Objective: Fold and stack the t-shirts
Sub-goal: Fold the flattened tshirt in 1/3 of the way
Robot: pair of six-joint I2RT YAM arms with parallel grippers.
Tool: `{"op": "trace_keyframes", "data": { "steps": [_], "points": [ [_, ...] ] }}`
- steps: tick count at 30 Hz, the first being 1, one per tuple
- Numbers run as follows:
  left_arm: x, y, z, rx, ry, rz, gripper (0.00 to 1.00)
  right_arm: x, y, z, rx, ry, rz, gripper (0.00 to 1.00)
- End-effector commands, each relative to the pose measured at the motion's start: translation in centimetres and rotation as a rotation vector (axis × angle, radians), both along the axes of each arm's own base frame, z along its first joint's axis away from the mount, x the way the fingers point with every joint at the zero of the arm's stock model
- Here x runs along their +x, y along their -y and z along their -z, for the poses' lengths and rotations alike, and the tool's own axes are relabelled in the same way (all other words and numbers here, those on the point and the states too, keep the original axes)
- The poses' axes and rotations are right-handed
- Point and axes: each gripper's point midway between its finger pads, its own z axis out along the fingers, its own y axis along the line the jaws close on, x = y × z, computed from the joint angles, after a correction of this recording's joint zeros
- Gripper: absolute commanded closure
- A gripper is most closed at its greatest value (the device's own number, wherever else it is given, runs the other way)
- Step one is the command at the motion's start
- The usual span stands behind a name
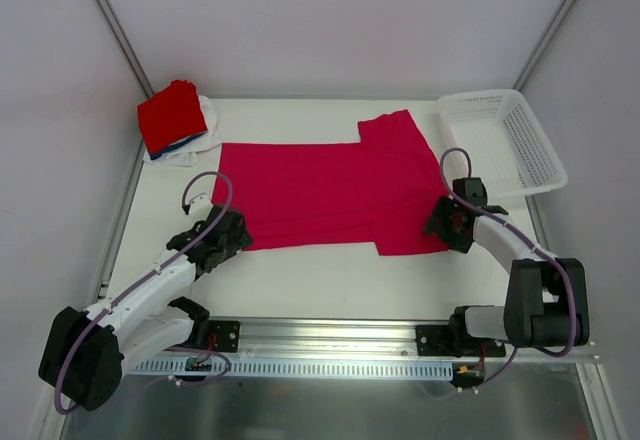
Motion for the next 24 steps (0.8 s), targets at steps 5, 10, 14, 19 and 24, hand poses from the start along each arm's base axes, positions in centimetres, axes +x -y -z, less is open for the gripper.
{"op": "trace_keyframes", "data": {
  "steps": [5, 10, 14, 19, 24],
  "points": [
    [0.0, -0.1, -0.2, 0.017, 0.01, 0.006, 0.06, -0.3, -0.5, 0.1, 0.037, 0.023, -0.001, 0.61],
    [0.0, -0.2, -0.3, 0.014, 0.016, 0.003, 0.06, -1.0, -0.5, 0.0, 0.037, 0.005, 0.004, 0.83],
    [-0.1, -0.2, -0.3, 0.01, 0.02, 0.003, 0.06, -1.2, -0.3, -0.3, 0.028, 0.002, 0.008, 0.97],
    [-0.1, -0.2, -0.4, 0.007, 0.026, 0.001, 0.05, -1.1, -0.4, -0.6, 0.031, -0.001, 0.005, 0.99],
    [-0.2, -0.2, -0.4, 0.002, 0.031, 0.0, 0.06, 0.0, -0.5, -1.6, 0.038, 0.019, 0.005, 0.99]
  ]
}}
